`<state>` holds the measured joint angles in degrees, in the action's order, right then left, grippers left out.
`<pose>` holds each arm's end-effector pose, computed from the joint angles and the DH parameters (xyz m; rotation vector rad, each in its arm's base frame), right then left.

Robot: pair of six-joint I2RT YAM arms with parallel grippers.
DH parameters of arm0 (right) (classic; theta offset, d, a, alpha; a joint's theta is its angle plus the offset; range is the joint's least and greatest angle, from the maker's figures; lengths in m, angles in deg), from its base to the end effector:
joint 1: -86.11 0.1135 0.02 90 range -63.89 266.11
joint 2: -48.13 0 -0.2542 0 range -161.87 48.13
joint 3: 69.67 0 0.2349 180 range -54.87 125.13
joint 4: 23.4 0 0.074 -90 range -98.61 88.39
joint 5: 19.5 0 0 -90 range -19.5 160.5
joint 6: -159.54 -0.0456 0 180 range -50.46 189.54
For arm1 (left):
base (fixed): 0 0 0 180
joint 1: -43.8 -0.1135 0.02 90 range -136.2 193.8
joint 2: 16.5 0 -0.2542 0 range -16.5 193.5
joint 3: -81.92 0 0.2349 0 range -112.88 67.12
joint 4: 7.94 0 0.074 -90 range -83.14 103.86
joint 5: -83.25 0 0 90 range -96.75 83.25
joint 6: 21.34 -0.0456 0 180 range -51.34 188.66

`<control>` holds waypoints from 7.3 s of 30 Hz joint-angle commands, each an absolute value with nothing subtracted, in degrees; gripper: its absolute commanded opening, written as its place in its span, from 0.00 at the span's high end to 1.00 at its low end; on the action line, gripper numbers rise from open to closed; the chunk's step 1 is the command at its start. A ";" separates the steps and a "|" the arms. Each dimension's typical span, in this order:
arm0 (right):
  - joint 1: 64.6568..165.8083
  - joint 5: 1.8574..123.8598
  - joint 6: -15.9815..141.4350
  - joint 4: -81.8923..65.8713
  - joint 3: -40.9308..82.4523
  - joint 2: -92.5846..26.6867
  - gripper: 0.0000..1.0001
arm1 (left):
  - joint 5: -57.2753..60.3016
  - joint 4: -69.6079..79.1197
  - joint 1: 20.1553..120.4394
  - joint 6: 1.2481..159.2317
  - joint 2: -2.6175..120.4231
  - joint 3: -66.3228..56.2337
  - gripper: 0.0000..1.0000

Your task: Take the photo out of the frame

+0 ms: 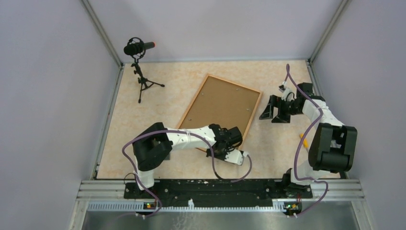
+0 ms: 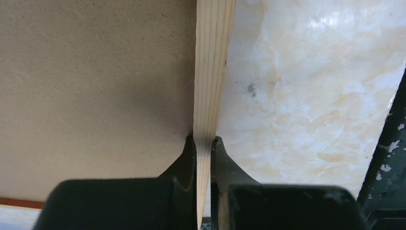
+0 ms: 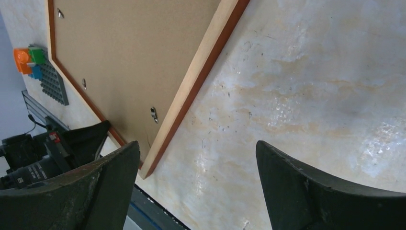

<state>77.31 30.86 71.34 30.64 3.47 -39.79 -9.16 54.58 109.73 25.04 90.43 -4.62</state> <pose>0.2785 -0.0137 0.2059 -0.0160 2.5867 0.8816 0.1359 -0.2996 0.1562 2.4582 1.7405 0.0261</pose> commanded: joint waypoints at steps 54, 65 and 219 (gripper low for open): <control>83.40 -1.56 27.58 -25.50 -13.41 -60.50 0.33 | 8.20 59.60 106.30 29.61 86.92 -24.17 1.00; 84.92 0.67 20.94 -33.41 -12.87 -61.94 0.48 | 8.55 59.04 106.32 30.15 87.16 -24.11 1.00; 140.93 94.09 124.26 -34.38 -23.90 -49.02 0.29 | 26.05 44.23 41.52 65.39 71.72 -34.24 0.01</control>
